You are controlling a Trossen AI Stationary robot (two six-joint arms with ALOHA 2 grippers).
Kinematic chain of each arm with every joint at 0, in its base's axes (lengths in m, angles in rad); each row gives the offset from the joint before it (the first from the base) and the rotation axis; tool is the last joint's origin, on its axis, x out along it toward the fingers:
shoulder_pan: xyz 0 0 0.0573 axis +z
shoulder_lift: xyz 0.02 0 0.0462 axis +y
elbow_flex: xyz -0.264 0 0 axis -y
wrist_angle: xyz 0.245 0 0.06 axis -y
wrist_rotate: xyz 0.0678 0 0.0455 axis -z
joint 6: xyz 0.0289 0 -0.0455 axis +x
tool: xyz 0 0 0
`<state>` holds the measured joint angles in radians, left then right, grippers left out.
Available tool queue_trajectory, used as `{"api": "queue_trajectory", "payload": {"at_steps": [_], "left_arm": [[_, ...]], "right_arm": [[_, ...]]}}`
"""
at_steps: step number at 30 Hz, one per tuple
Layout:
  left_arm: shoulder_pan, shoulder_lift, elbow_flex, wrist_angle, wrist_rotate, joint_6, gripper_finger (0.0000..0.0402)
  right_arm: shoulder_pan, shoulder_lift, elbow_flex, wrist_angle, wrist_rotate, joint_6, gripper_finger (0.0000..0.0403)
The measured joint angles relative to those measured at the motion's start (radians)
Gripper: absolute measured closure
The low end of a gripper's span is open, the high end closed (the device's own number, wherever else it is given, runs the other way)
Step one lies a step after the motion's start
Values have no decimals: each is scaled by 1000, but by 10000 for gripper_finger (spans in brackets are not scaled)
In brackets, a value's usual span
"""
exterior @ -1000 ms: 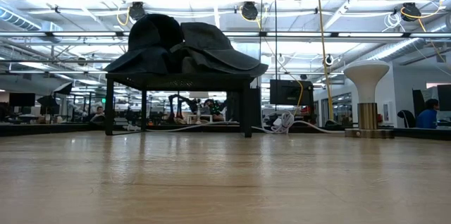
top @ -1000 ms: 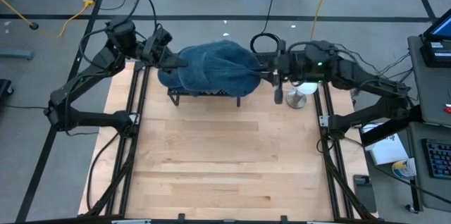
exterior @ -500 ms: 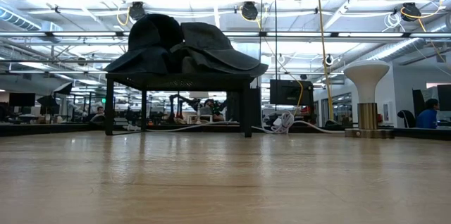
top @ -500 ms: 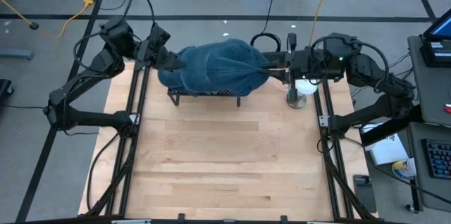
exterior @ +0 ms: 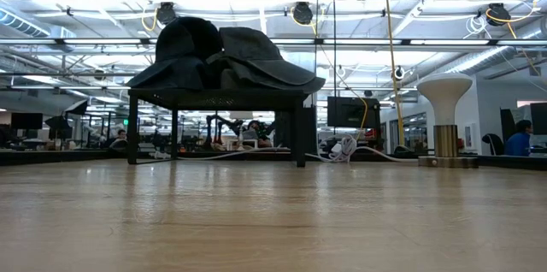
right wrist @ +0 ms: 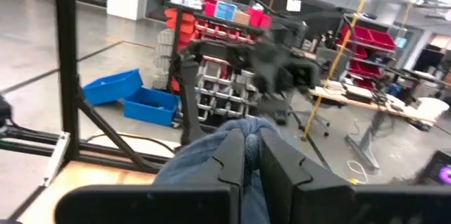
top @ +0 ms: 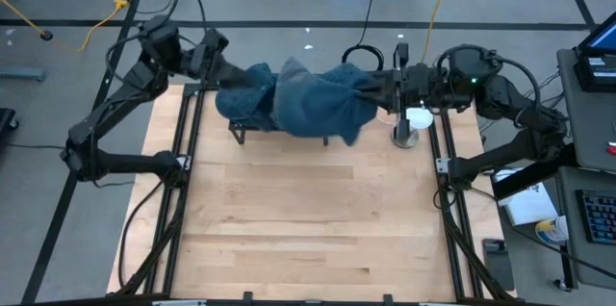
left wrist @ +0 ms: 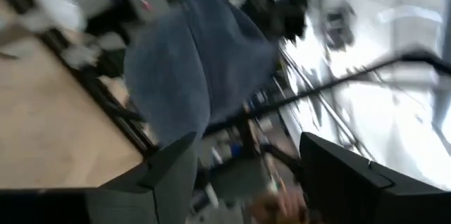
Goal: Pick & Place hat
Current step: Stack the dark blue cap on top of the other dark blue cap on the shelf
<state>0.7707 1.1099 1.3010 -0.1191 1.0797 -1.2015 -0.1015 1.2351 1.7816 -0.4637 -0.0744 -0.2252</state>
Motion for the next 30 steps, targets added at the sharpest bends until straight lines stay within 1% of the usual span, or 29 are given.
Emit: {"api": "queue_trajectory", "payload": {"at_steps": [2, 4, 6, 8, 13, 16, 19, 21, 27, 30], "left_arm": [[43, 0, 0, -37, -35, 7, 145], [78, 1, -1, -37, -67, 35, 147], [105, -6, -1, -22, -92, 71, 155], [127, -14, -1, 7, -104, 109, 165], [165, -50, -1, 123, -128, 163, 180], [191, -81, -1, 216, -148, 188, 182], [217, -108, -1, 315, -166, 202, 183], [232, -123, 0, 376, -175, 199, 183], [245, -144, 0, 485, -190, 143, 183], [244, -148, 0, 533, -190, 146, 183]], "right_arm": [[16, 1, 0, 12, 0, 3, 387], [32, 1, 0, 27, 2, 4, 387], [41, 6, 0, 49, 46, 4, 387], [46, 20, 0, 67, 82, 1, 387], [20, 99, 0, 183, 81, -17, 387], [-12, 173, 44, 224, 73, -27, 387], [-43, 269, 116, 272, 69, -36, 387], [-61, 333, 167, 313, 46, -51, 387], [-109, 524, 326, 456, 41, -55, 387], [-130, 604, 377, 557, 7, -49, 387]]}}
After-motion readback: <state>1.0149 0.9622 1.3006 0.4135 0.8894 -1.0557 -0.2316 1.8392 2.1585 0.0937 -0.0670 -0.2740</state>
